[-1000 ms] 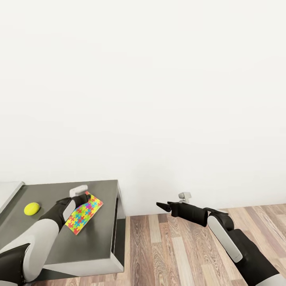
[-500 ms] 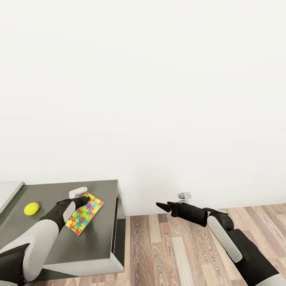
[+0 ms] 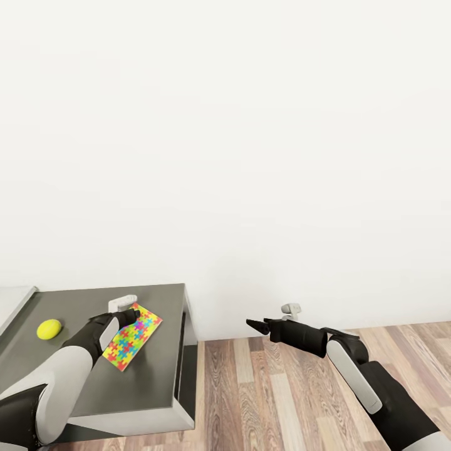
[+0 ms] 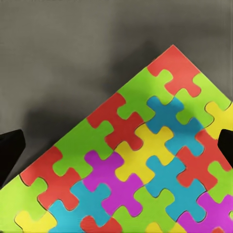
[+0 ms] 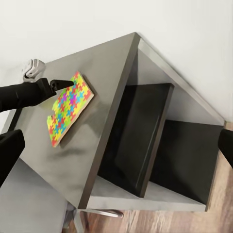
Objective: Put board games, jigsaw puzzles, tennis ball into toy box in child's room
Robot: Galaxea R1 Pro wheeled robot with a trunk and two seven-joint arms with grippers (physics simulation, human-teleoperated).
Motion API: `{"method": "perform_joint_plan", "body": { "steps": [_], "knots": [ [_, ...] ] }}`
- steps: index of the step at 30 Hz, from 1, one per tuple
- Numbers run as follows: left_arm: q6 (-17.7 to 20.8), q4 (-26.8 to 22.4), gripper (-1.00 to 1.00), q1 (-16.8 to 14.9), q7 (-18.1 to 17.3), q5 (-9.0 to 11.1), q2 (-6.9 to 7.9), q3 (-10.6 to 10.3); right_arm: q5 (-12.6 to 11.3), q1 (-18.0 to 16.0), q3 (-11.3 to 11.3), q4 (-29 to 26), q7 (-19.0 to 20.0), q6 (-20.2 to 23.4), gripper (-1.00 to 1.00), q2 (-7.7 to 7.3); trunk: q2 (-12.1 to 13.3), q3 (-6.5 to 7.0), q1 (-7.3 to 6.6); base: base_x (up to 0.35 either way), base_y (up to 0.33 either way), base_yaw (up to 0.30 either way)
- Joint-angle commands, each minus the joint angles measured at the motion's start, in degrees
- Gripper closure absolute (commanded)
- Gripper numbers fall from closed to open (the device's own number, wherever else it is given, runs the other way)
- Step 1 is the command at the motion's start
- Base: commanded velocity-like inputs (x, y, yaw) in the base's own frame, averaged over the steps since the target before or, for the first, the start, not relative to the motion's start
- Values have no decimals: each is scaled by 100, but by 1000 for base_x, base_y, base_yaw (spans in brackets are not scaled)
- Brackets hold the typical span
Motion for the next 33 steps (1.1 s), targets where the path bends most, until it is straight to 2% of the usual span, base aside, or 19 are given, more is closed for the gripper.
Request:
{"method": "perform_joint_plan", "body": {
  "steps": [1, 10, 20, 33],
  "knots": [
    [40, 409, -100, 1, -2, 39, -4, 12, -23, -6, 5, -2, -2, 26, -100, -4, -8, -10, 4, 0, -31, 0],
    [60, 409, -100, 8, -12, 41, -1, 12, -23, -7, -6, -3, -7, 59, -100, -4, -8, -7, 4, 0, -10, -9],
    [61, 409, -100, 17, -27, 42, -1, 12, -23, -7, -106, -6, -1, 71, -100, -4, -8, 33, 4, 0, -57, -109],
    [77, 409, -100, 24, -37, 42, 4, 12, -23, -6, -110, -9, -1, 74, -100, -4, -8, 38, 4, -23, -33, -6]
  ]
}}
